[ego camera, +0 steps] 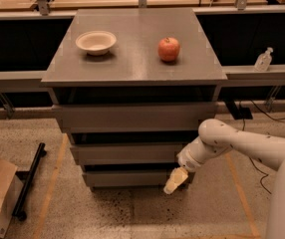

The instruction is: Open bottom drawer

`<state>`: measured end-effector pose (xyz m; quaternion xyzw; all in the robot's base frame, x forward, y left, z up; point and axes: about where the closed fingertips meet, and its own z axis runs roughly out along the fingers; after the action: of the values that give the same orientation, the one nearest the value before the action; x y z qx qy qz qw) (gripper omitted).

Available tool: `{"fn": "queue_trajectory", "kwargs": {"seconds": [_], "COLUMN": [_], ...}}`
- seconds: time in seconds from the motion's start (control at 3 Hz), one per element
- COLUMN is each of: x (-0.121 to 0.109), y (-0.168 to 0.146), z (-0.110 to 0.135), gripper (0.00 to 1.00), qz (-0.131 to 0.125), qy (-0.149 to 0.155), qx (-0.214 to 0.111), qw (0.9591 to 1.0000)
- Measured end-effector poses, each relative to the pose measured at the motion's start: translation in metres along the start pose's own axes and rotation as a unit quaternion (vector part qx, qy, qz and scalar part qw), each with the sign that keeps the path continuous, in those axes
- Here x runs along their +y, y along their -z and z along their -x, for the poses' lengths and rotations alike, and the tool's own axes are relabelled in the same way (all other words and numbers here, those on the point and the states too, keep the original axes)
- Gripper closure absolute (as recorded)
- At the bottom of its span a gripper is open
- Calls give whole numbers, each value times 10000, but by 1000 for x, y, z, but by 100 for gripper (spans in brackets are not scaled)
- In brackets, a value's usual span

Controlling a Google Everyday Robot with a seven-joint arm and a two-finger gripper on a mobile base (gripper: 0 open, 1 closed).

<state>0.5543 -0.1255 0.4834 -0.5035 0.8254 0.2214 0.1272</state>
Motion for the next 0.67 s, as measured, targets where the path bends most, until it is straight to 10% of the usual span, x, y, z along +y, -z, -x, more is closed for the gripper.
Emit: {"fn": "queue_trajectory", "kwargs": {"seconds": [0.67], "x": [-26], "y": [-53], "z": [-37], "gripper": [0], "qz": [-195], "qy": [-48], "qx": [76], "qw": [9998]}}
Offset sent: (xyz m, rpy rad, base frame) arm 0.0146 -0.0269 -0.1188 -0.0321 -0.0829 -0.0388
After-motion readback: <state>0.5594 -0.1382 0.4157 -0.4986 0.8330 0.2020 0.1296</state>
